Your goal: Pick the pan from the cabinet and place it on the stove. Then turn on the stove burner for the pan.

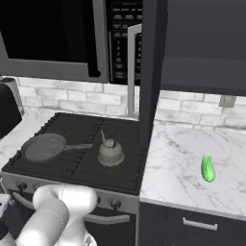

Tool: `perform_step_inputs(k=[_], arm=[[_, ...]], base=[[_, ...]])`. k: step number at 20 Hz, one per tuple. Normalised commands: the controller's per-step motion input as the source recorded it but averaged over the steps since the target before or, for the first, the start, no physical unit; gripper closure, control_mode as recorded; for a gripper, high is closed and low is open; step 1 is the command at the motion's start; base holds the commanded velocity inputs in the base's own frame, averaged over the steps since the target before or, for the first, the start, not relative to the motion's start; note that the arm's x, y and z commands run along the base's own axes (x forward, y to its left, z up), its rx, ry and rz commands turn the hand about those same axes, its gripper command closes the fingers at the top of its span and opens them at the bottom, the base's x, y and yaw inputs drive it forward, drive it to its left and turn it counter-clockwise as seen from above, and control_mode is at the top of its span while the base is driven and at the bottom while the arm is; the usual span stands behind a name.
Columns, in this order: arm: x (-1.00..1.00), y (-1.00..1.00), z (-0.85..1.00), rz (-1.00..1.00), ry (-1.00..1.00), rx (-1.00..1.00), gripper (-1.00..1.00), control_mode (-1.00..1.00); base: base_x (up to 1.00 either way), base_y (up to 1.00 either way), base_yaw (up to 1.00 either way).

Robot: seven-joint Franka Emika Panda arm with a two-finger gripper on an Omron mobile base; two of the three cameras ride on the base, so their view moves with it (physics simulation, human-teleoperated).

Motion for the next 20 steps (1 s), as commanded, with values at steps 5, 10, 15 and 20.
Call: perform_step_inputs(k=[5,10,15,20], arm=[[-0.54,-0.15,0.00,-0.28,-0.01,0.00,-1.00,-1.00],[-0.39,-0.10,0.02,-0.27,0.00,0.01,-1.00,-1.00],[-0.47,-0.02,0.11,-0.21,-0.10,0.00,-1.00,-1.00],[-0.57,0.00,0.14,-0.20,-0.18,-0.01,-1.00,-1.00]], base=[[0.00,0.00,0.00],[0.00,0.00,0.00],[0.00,0.00,0.00],[0.00,0.00,0.00]])
